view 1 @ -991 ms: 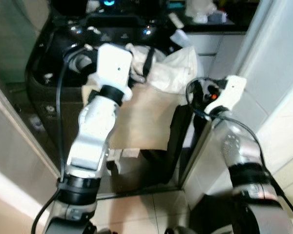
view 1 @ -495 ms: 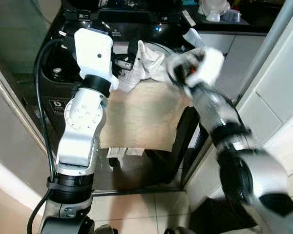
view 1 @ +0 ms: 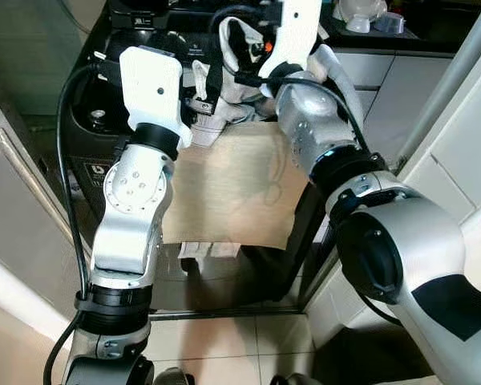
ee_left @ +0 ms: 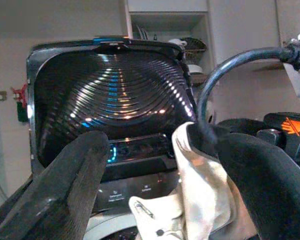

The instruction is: Clothes washing

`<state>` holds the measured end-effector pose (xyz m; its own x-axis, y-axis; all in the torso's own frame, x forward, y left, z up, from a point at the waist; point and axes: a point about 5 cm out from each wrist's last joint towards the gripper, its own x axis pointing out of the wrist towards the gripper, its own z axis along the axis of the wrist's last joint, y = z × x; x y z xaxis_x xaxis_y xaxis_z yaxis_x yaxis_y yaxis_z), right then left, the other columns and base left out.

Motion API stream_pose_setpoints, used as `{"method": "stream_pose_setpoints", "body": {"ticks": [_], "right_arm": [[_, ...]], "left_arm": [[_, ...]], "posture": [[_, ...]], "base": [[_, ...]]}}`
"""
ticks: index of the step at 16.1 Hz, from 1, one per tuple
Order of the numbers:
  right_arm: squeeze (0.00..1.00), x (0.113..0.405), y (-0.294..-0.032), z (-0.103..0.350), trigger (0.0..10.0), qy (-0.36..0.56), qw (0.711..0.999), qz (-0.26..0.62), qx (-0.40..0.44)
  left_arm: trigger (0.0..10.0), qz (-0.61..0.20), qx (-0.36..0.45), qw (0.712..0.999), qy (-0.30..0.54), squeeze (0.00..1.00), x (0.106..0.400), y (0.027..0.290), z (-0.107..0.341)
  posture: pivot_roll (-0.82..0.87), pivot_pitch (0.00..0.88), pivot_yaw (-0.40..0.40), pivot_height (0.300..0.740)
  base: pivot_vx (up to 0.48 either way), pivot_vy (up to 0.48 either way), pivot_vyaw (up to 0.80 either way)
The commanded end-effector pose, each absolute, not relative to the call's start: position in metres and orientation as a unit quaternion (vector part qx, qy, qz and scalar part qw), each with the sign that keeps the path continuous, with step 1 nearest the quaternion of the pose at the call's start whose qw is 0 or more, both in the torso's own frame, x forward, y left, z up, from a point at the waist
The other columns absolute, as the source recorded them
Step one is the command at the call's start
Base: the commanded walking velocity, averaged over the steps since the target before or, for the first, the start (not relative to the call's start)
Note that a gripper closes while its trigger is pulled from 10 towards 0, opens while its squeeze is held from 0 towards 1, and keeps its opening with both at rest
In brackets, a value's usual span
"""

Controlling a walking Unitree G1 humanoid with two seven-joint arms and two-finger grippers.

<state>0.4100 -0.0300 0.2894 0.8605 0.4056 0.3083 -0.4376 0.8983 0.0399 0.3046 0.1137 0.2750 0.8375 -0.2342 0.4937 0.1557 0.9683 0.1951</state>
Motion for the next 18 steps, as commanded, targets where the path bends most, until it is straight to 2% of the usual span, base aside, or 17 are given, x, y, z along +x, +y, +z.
{"method": "stream_pose_setpoints", "body": {"ticks": [1, 2, 3, 4, 5, 7, 8, 10, 12, 14, 15, 17, 18], "right_arm": [[0.00, 0.409, -0.036, 0.287, 10.0, -0.172, 0.960, 0.219, 0.011], [0.00, 0.412, -0.051, 0.275, 10.0, -0.158, 0.968, 0.194, 0.019], [0.00, 0.417, -0.065, 0.257, 10.0, -0.099, 0.979, 0.167, 0.070], [0.00, 0.418, -0.070, 0.251, 10.0, -0.081, 0.979, 0.158, 0.101], [1.00, 0.419, -0.075, 0.246, 10.0, -0.067, 0.981, 0.139, 0.115], [1.00, 0.420, -0.078, 0.239, 10.0, -0.035, 0.982, 0.130, 0.130], [1.00, 0.424, -0.087, 0.237, 10.0, 0.032, 0.932, 0.095, 0.349], [1.00, 0.428, -0.093, 0.260, 10.0, 0.025, 0.896, 0.080, 0.436], [1.00, 0.430, -0.095, 0.284, 10.0, 0.006, 0.895, 0.073, 0.440], [1.00, 0.430, -0.094, 0.315, 10.0, -0.042, 0.925, 0.089, 0.367], [1.00, 0.429, -0.094, 0.323, 10.0, -0.068, 0.949, 0.092, 0.293], [0.00, 0.425, -0.094, 0.343, 10.0, -0.162, 0.973, 0.089, 0.139], [0.00, 0.422, -0.091, 0.343, 10.0, -0.196, 0.973, 0.090, 0.087]], "left_arm": [[10.0, -0.109, 0.078, 0.956, -0.260, 0.00, 0.305, 0.110, 0.274], [10.0, -0.112, 0.078, 0.957, -0.256, 0.00, 0.306, 0.109, 0.272], [10.0, -0.118, 0.079, 0.957, -0.251, 0.00, 0.307, 0.108, 0.270], [10.0, -0.121, 0.079, 0.957, -0.250, 0.00, 0.307, 0.107, 0.270], [10.0, -0.125, 0.077, 0.957, -0.248, 0.00, 0.308, 0.106, 0.270], [10.0, -0.137, 0.076, 0.956, -0.249, 0.00, 0.311, 0.101, 0.271], [10.0, -0.138, 0.076, 0.956, -0.249, 0.00, 0.311, 0.100, 0.271], [10.0, -0.137, 0.075, 0.956, -0.247, 0.00, 0.311, 0.101, 0.270], [10.0, -0.136, 0.073, 0.957, -0.247, 0.00, 0.311, 0.101, 0.269], [10.0, -0.135, 0.076, 0.957, -0.247, 0.00, 0.311, 0.101, 0.269], [10.0, -0.132, 0.077, 0.957, -0.247, 0.00, 0.310, 0.101, 0.269], [10.0, -0.119, 0.089, 0.960, -0.237, 0.00, 0.310, 0.105, 0.264], [10.0, -0.110, 0.106, 0.962, -0.226, 0.00, 0.311, 0.106, 0.259]], "posture": [[0.05, 0.000, -0.047, 0.740], [0.04, 0.000, -0.043, 0.740], [0.03, 0.000, -0.036, 0.740], [0.02, 0.000, -0.029, 0.740], [0.01, 0.000, -0.018, 0.740], [0.00, 0.000, -0.010, 0.740], [0.01, 0.000, -0.015, 0.740], [0.02, 0.000, -0.020, 0.740], [0.02, 0.000, -0.025, 0.740], [0.03, 0.000, -0.036, 0.740], [0.04, 0.000, -0.046, 0.740], [0.05, 0.000, -0.061, 0.740], [0.05, 0.000, -0.064, 0.740]], "base": [[0.000, 0.000, 0.00], [0.000, 0.000, 0.00], [0.000, 0.000, 0.00], [0.000, 0.000, 0.00], [0.000, 0.000, 0.00], [0.000, 0.000, 0.00], [0.000, 0.000, 0.00], [0.000, 0.000, 0.00], [0.000, 0.000, 0.00], [0.000, 0.000, 0.00], [0.000, 0.000, 0.00], [0.000, 0.000, 0.00], [0.000, 0.000, 0.00]]}}
